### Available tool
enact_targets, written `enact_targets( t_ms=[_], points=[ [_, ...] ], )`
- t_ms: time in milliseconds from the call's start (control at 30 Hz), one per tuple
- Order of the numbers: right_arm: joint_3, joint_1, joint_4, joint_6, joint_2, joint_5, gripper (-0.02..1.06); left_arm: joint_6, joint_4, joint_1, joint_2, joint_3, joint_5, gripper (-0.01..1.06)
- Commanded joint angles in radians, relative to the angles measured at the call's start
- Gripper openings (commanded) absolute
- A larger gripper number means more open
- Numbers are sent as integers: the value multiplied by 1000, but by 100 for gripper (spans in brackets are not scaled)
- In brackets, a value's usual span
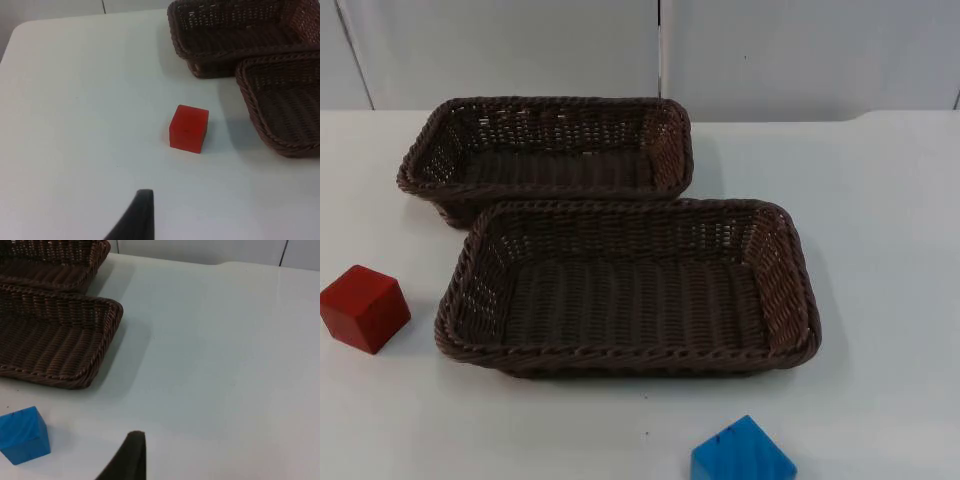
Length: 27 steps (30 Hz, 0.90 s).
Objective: Pick up one cube with the left hand and place it into the upper basket. Pick up one cube with the right hand and place it into the lower basket.
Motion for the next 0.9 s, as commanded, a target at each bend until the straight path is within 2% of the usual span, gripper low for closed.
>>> enact_targets(
  t_ms=[0,867],
  points=[
    [5,-6,3,-7,-5,0,105,-1,18,-3,-4,5,-11,105],
    [5,-6,3,-7,-5,0,105,-1,37,-3,-4,1,-15,105]
  ],
)
